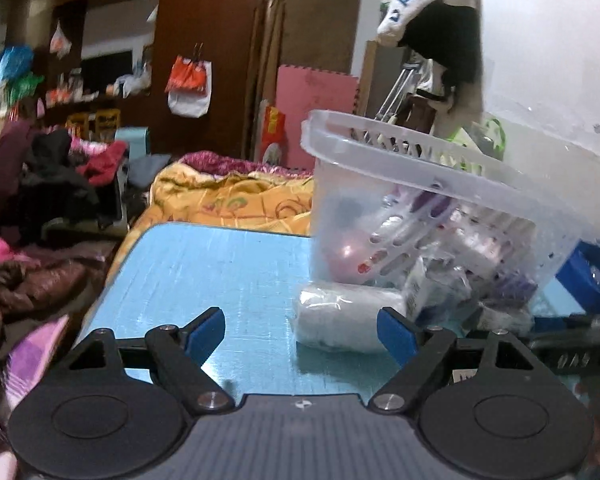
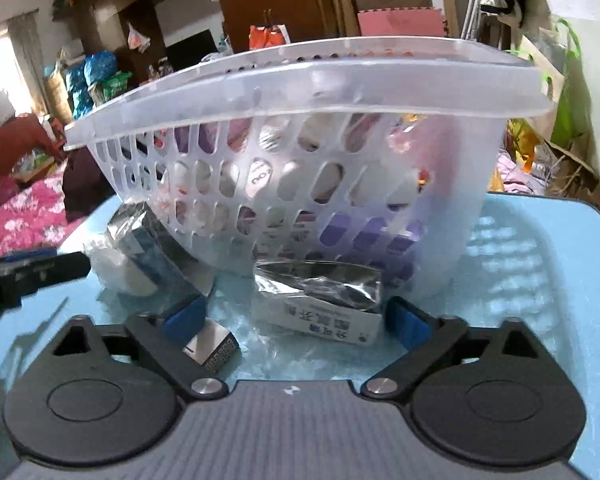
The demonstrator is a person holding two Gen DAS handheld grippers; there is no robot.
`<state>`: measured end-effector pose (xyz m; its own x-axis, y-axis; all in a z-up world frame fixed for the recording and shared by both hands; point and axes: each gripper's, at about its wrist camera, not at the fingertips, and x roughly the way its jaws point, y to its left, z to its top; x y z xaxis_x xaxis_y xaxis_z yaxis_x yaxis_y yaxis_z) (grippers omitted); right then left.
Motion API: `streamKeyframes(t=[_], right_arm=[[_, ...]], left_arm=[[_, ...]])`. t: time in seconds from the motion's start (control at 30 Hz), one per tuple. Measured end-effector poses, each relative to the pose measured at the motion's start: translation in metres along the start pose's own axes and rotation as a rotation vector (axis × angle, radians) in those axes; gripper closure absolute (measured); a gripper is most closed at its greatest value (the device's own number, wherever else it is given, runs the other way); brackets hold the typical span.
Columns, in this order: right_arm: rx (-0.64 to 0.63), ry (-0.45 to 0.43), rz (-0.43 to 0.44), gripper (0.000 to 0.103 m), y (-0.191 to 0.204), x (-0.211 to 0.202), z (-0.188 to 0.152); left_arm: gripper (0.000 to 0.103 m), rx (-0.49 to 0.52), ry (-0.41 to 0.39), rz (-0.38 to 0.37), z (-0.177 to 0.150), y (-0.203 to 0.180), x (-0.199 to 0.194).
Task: Organize objects
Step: 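Grasp the white wrapped roll with the left tool while the right grasps the clear packet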
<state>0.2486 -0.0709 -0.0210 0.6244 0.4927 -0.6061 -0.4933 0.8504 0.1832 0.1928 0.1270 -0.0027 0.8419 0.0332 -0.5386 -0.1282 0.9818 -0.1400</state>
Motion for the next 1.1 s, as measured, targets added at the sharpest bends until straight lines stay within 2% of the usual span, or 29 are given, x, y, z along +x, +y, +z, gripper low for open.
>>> streamKeyframes(t=[0.07,0.1,0.23,0.43,0.57,0.6,0.63,0.67,0.73,0.87,0.93,1.1], right_arm=[[0.001,-0.014,0.005,0.016,-0.002,-0.003,-0.002],[0.006,-0.015,0.011,0.031,-0.004,-0.006,-0.003],[0.018,-0.036,0.043,0.030,-0.019,-0.021,-0.007],[0.032,-0.086,0.077,0.029,-0.035,-0.043,-0.014],[0.016,-0.099,0.086,0.029,-0.032,-0.045,-0.018],[0.009,-0.103,0.084,0.029,-0.033,-0.045,-0.020],[0.005,-0.108,0.081,0.029,-0.032,-0.046,-0.019],[0.002,-0.113,0.078,0.029,-0.031,-0.046,-0.019],[-0.008,-0.121,0.079,0.029,-0.029,-0.047,-0.020],[-0.007,-0.136,0.094,0.029,-0.033,-0.049,-0.025],[0.009,-0.141,0.123,0.029,-0.038,-0.050,-0.025],[0.029,-0.148,0.136,0.030,-0.044,-0.052,-0.025]], left_arm=[[0.017,-0.004,0.017,0.001,0.003,-0.003,0.007],[0.017,-0.002,0.022,-0.001,0.003,-0.005,0.011],[0.017,-0.003,0.048,-0.058,0.002,-0.014,0.019],[0.017,0.054,0.050,-0.037,-0.001,-0.040,0.023],[0.017,0.121,0.106,-0.022,-0.008,-0.056,0.035],[0.026,0.142,0.112,-0.017,-0.011,-0.059,0.035],[0.033,0.163,0.107,-0.005,-0.014,-0.062,0.034],[0.046,0.173,0.098,0.005,-0.015,-0.062,0.030],[0.046,0.159,0.050,0.012,-0.017,-0.059,0.019],[0.046,0.112,-0.053,-0.041,-0.027,-0.050,-0.017],[0.046,0.083,-0.085,-0.088,-0.032,-0.045,-0.030],[0.046,0.047,-0.125,-0.133,-0.038,-0.037,-0.050]])
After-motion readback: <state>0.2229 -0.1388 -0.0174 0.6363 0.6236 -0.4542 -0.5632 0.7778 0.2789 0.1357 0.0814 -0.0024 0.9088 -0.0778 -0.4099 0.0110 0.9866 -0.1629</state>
